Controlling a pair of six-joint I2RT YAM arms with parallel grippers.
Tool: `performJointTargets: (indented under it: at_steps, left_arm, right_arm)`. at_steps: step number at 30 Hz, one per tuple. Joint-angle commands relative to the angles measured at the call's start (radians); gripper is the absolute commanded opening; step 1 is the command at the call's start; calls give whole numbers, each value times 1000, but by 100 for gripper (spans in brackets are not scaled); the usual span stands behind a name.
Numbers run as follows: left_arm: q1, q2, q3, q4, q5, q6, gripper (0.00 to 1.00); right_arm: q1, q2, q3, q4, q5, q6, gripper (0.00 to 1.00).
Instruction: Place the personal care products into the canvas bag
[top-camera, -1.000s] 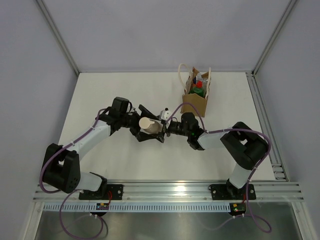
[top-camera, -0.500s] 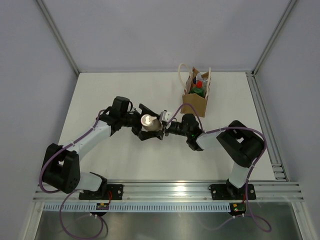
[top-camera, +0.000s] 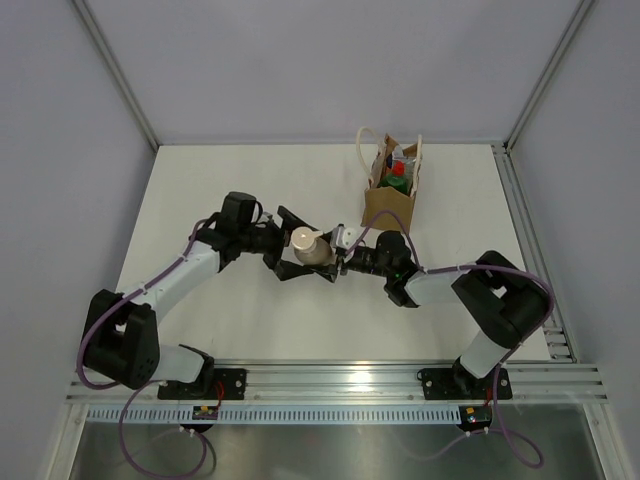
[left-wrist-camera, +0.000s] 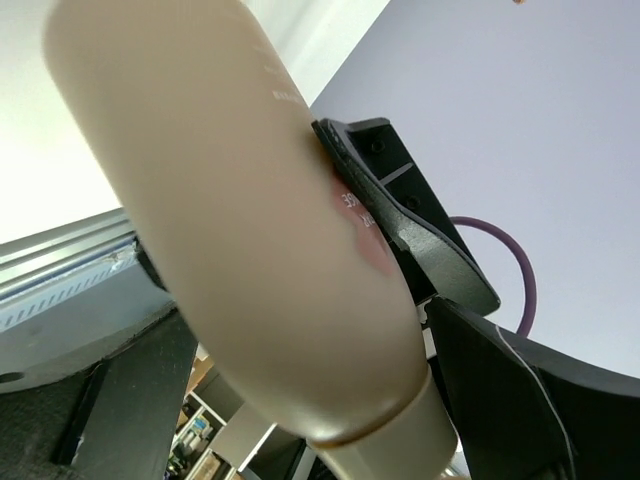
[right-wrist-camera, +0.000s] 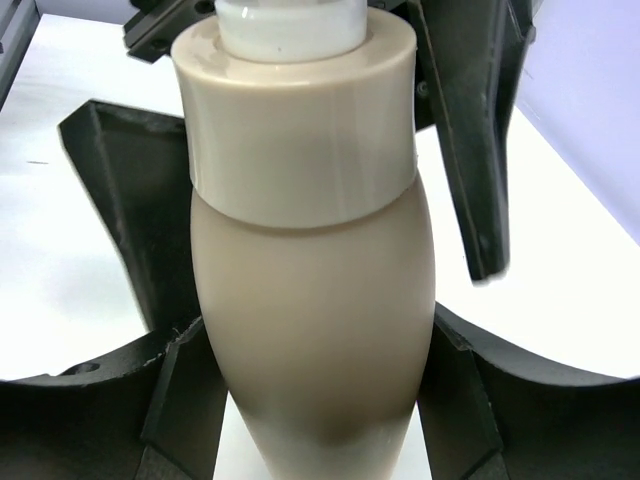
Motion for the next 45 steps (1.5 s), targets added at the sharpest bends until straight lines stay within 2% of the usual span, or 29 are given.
performJointTargets:
  at_steps: [1,9,10,11,12,15,23,25,28,29,35,41,45]
  left_arm:
    - [36,-28,17,1,22,57,99]
    - [92,12,43,-55,24,151,99]
    - [141,27,75,-124,-13,238,99]
    - [142,27,75,-162,-13,239,99]
    - [158,48,105,-197,-27,327,99]
    - [212,77,129,-265,-65,436,99]
    - [247,101,192,-317,-129,627,99]
    - [249,99,172,-306,-125,650,99]
    - [249,87,132,-262,-107,650,99]
    - [247,76,104,-233,-100,645,99]
    - [247,59,51,-193,-70,647,99]
    - [247,39,34,-161,-56,644,99]
    - [247,32,3,-124,-39,634,99]
  right_arm:
    - [-10,-100,5,106,-65,-49,17]
    - [-19,-160,-49,63,-109,-65,15]
    - [-30,-197,-64,63,-124,-40,14]
    - [-30,-197,-69,67,-125,-40,14]
    - [-42,-204,-75,72,-129,-11,13]
    - [-84,-223,-74,78,-144,88,10]
    - [-168,-221,32,-32,-187,288,4]
    - [-194,-217,76,-93,-216,308,2]
    - [-211,-206,193,-283,-258,336,0]
    - [-213,-205,257,-405,-266,322,0]
    - [-226,-192,497,-752,-293,228,0]
    - [-320,-189,765,-981,-304,218,0]
    - [-398,-176,897,-1040,-298,234,0]
